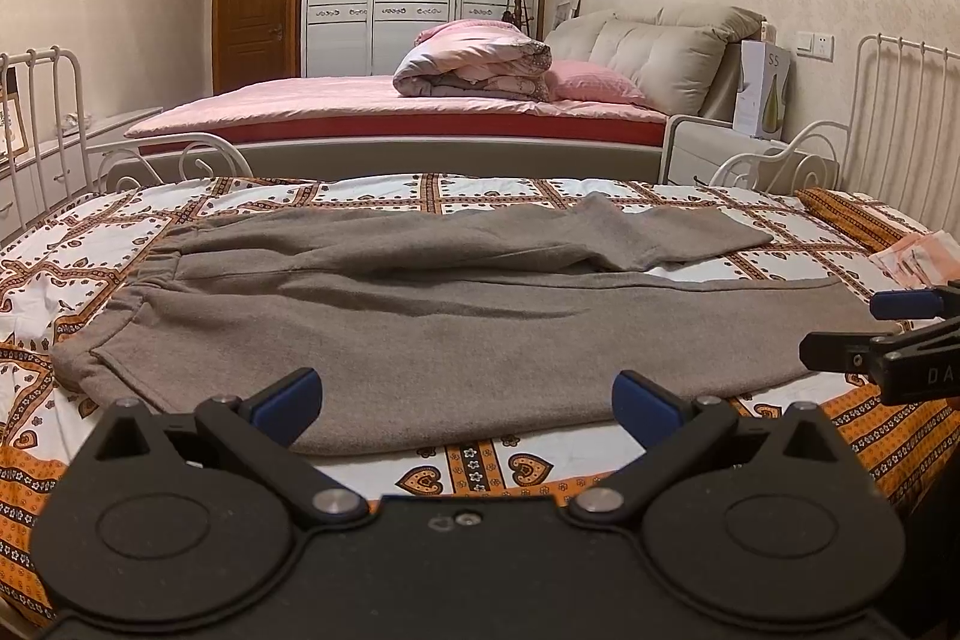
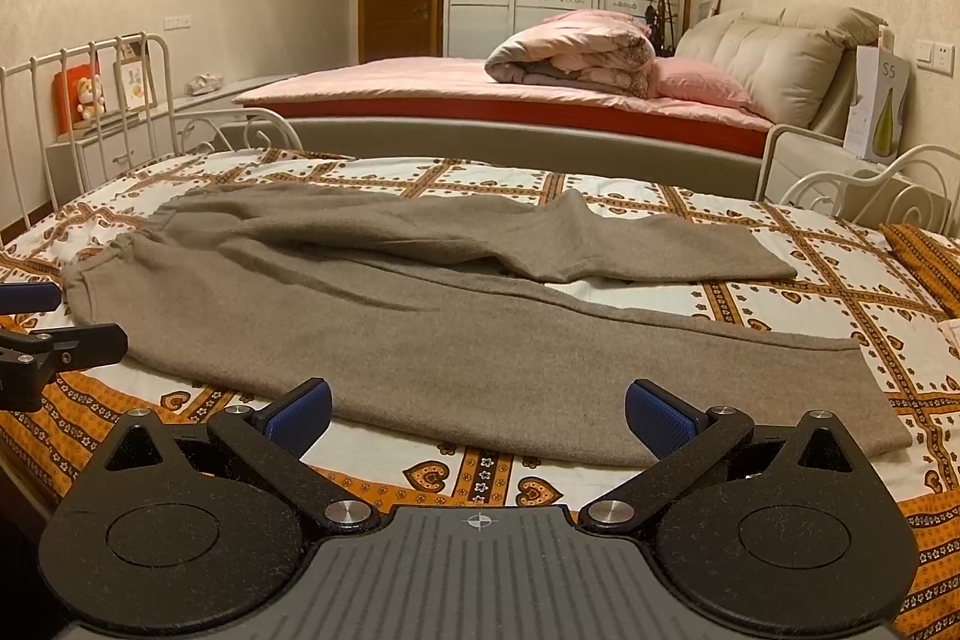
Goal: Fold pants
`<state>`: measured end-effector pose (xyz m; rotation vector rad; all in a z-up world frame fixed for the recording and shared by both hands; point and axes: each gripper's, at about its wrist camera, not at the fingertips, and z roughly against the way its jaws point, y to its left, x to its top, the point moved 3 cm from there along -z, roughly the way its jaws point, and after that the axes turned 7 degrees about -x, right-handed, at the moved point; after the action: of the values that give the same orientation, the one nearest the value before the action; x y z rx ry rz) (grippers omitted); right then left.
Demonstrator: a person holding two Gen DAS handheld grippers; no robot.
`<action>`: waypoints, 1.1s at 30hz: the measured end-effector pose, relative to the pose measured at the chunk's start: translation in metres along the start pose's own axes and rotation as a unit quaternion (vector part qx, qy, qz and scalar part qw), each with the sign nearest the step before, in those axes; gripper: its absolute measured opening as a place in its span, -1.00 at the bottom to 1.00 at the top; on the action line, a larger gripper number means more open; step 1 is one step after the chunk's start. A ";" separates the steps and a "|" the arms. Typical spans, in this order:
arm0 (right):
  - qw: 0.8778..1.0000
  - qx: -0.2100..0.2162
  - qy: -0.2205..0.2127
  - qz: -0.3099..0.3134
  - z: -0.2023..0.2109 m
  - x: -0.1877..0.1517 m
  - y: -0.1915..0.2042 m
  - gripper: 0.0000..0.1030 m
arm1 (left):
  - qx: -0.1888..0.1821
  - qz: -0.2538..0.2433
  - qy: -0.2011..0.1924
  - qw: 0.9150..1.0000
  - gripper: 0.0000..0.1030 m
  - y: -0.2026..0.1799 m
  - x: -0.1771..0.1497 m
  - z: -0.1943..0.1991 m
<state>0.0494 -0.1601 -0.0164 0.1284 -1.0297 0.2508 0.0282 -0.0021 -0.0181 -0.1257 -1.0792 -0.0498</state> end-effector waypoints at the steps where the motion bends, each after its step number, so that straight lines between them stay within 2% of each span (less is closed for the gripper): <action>1: 1.000 0.000 0.000 0.000 0.000 0.000 0.000 1.00 | 0.001 0.000 0.000 1.000 0.89 0.000 0.000 0.000; 33: 1.000 0.001 0.001 0.001 -0.001 -0.003 0.002 1.00 | -0.001 -0.001 0.002 1.000 0.89 0.001 0.000 -0.001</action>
<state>0.0480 -0.1584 -0.0195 0.1292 -1.0278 0.2531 0.0291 -0.0009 -0.0183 -0.1264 -1.0748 -0.0522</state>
